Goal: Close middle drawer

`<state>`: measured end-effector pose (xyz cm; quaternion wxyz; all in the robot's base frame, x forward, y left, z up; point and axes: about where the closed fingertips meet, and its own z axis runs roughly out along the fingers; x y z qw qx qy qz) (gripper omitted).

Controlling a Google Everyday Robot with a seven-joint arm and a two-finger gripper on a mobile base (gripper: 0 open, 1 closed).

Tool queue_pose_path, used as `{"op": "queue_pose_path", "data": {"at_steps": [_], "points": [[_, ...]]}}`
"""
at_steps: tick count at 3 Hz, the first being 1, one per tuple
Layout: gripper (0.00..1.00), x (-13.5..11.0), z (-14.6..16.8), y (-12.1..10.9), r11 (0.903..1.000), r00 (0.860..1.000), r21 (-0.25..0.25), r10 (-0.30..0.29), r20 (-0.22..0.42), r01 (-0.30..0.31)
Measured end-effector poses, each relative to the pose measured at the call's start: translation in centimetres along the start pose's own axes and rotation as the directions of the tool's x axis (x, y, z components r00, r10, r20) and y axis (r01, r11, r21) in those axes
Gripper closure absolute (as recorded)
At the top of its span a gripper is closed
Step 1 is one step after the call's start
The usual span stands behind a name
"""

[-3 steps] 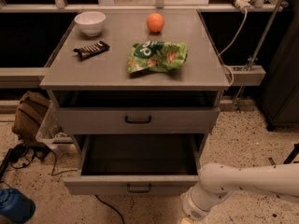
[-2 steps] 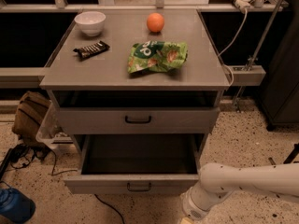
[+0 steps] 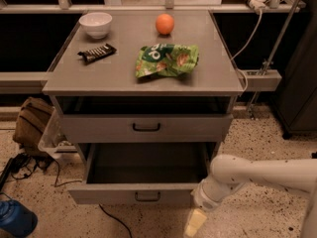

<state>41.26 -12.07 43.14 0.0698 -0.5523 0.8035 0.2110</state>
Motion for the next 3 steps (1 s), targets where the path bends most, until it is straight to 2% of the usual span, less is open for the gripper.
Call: {"op": "queue_pose_path", "data": {"at_steps": [1,2,3], "points": [[0.0,-2.3,-0.2,-6.1,1.0,1.0,0.003,-0.003,0.001,0.003],[0.0,-2.3,-0.2,-6.1,1.0,1.0,0.003,-0.003,0.001,0.003],[0.0,-2.4,-0.2,-7.4,0.9998,1.0,0.02,-0.005,0.031,0.004]]}}
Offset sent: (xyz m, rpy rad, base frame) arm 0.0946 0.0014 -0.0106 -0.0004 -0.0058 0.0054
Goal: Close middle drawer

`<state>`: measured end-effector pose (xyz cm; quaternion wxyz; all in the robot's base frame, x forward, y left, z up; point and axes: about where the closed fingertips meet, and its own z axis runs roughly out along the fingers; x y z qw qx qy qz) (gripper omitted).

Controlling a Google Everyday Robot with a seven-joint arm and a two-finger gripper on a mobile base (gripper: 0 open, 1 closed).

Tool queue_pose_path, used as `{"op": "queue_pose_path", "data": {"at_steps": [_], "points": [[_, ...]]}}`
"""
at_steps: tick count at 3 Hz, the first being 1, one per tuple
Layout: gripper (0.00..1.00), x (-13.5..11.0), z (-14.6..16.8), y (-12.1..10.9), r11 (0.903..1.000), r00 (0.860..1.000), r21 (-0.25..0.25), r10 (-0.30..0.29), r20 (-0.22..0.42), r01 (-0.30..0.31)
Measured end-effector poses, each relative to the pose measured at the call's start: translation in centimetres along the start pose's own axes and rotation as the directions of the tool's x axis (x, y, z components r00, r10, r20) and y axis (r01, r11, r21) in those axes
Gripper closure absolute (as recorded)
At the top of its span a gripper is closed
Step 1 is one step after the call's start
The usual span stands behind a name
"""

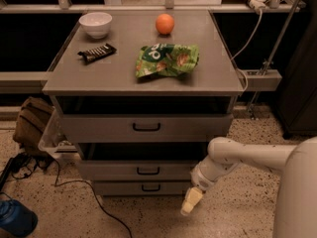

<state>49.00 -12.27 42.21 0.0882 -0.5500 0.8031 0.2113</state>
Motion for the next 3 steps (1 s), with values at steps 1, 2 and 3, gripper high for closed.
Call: {"op": "queue_pose_path", "data": {"at_steps": [1,2,3], "points": [[0.0,-0.9,-0.2,-2.6,0.9998,0.999,0.017,-0.012,0.035,0.012],[0.0,-2.5,-0.8,-5.4,0.9985,0.998,0.045,-0.033,0.062,0.03],[0.0,-2.5,-0.8,-5.4,0.9985,0.998,0.045,-0.033,0.062,0.03]]}}
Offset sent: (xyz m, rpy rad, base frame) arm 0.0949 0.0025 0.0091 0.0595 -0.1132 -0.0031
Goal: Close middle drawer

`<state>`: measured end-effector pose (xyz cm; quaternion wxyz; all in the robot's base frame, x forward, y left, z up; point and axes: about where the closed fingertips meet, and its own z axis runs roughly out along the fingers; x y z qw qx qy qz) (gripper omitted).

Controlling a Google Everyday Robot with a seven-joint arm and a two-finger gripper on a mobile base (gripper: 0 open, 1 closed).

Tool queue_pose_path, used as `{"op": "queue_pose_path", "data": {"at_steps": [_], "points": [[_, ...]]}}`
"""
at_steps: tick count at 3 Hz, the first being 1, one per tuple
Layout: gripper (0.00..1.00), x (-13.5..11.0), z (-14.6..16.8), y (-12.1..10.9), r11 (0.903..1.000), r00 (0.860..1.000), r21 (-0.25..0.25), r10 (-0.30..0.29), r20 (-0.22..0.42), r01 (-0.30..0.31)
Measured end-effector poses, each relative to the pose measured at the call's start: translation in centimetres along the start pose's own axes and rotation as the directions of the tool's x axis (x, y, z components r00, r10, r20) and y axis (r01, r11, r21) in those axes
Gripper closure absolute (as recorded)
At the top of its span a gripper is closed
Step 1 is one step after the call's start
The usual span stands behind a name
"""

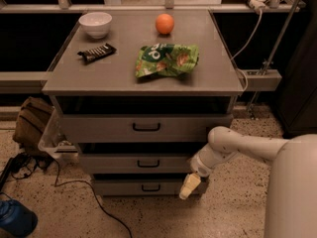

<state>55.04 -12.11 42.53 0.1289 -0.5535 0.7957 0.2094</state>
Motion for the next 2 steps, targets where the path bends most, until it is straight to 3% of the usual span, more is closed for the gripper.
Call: {"op": "queue_pose_path", "data": {"at_steps": [1,2], "points": [[0.0,0.5,-0.4,0.8,0.9999,0.999,0.015,0.005,0.033,-0.005],[0.0,0.9,-2.0,1.7,0.9976,0.997,0.063,0.027,0.071,-0.031]]}}
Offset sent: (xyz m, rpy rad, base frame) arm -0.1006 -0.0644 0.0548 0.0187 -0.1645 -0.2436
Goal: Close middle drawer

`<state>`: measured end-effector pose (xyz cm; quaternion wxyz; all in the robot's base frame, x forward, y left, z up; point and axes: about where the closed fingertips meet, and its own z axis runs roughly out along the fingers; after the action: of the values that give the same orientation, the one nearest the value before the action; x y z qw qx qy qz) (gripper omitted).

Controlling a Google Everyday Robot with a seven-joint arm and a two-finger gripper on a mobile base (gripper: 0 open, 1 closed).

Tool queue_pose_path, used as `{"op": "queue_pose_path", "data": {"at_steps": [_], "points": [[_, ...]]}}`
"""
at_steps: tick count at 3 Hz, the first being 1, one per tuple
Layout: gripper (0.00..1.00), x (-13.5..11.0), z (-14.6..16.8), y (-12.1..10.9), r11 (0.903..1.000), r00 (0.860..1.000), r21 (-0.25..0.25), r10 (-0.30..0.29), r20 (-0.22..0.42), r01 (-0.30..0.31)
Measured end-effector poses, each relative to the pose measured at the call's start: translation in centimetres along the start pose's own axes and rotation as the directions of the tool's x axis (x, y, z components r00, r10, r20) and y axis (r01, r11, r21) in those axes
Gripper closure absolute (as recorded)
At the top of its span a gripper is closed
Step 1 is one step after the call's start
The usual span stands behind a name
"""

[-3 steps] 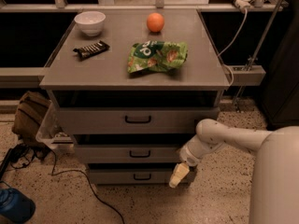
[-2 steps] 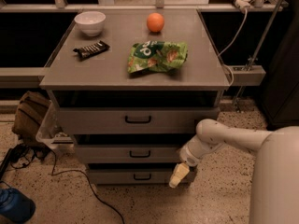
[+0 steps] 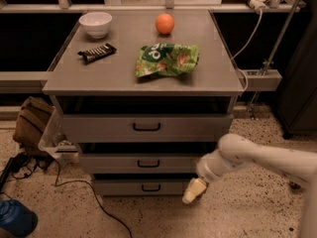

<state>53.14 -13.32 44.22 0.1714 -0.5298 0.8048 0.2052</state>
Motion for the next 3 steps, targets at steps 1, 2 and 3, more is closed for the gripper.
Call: {"op": "queue_pose_path", "data": {"at_steps": [1,2,3], "points": [[0.0,2.9,-6.4,2.3,0.9819,0.996,0.173,0.07,0.052,-0.078],[0.0,6.8,-12.6,5.2,0.9401,0.987,0.302,0.137,0.088,-0.158],[0.0,9.6,-19.2,6.9,0.8802,0.978,0.428,0.2,0.058,-0.205]]}}
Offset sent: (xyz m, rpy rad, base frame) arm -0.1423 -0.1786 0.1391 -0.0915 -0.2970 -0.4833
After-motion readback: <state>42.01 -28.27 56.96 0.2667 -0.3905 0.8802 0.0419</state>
